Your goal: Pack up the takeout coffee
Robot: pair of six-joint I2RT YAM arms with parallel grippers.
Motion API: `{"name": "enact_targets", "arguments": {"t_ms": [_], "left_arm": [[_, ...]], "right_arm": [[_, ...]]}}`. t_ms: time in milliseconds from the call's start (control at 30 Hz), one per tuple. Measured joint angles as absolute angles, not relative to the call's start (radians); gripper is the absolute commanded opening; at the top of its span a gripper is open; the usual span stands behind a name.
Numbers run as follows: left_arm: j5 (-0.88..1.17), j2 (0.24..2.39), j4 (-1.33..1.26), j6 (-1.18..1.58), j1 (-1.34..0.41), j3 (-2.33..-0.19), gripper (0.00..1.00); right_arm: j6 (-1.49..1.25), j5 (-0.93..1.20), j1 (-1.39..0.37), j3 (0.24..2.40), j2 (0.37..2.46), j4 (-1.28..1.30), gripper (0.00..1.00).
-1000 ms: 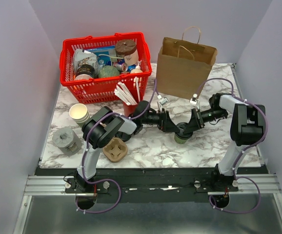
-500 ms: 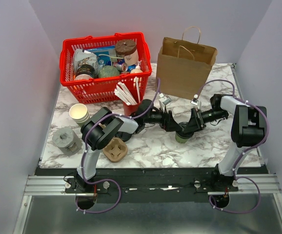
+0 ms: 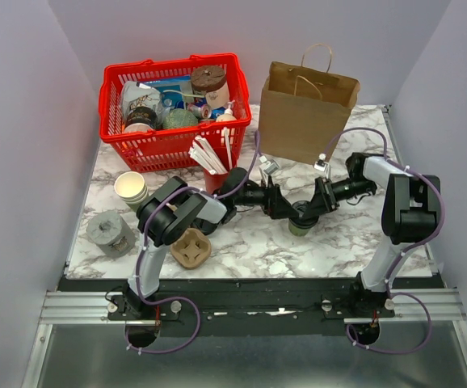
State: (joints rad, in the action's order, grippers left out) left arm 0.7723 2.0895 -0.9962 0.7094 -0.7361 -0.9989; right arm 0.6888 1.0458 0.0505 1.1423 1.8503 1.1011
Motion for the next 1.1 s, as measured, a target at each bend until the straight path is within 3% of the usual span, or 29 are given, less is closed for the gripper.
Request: {"name": "enact_targets", "arguments": {"t_ms": [467,1100], "left_arm": [[0.893,2.105,-1.073,0.942,-0.716,-1.012,0.99],[0.742,1.845,-0.303,0.433,-0.718,-1.214,0.99]], "right_arm": [[0.730,1.064,0.045,1.161,1.851,1.105,1.00],[0.757,0.974,0.054,1.281,1.707,1.079,1.00]]}}
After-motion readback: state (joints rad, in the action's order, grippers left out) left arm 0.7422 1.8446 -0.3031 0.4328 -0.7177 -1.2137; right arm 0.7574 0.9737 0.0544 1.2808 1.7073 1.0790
